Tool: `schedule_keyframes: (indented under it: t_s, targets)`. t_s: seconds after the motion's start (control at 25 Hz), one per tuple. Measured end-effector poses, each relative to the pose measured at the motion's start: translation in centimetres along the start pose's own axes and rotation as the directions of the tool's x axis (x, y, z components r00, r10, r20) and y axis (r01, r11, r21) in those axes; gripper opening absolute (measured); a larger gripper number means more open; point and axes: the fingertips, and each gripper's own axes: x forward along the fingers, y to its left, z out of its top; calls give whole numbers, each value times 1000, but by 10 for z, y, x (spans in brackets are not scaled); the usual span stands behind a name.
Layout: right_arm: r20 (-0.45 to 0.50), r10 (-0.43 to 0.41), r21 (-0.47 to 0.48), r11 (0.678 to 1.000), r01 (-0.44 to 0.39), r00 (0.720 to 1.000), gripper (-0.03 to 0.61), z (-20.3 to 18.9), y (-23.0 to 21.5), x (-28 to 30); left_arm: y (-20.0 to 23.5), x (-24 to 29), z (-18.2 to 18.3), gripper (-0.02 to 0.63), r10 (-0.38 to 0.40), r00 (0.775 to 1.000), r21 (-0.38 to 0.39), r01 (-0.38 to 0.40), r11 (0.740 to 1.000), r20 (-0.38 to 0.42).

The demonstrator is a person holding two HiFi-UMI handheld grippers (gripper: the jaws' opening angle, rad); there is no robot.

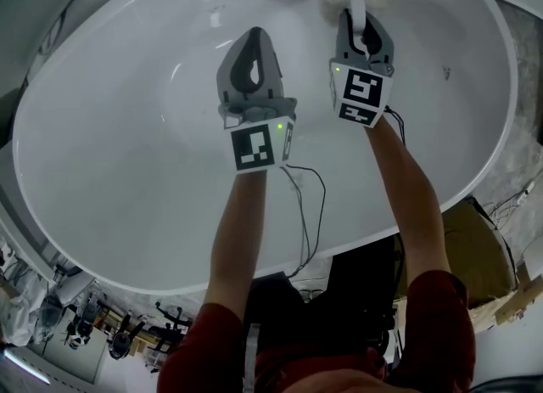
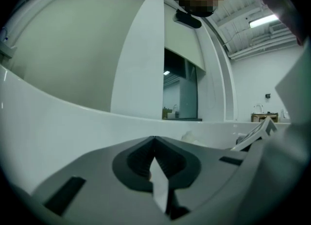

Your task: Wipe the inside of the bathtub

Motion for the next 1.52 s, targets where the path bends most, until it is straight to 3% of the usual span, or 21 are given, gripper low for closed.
schedule_keyframes:
  t_s: [0.2,0.44,0.8,1.16,1.52]
  targets:
    - [14,34,29,999,-35,999,92,32,69,-30,63,-41,29,15,67,998,-5,-67,998,21]
    - [15,139,-7,990,-139,990,92,68,167,-64,144,-101,51,15,165,986,-23,-164,986,31]
    - [85,335,-34,942,-334,938,92,137,369,-108,303,-208,81,15,338,939,-44,-336,941,56]
    - [80,428,-77,903,-423,900,92,142,521,-122,425,-289,79,15,432,900,-65,-429,901,59]
    - [80,440,-124,895,-429,895,92,146,560,-93,443,-291,79,15,427,902,-73,-423,903,66]
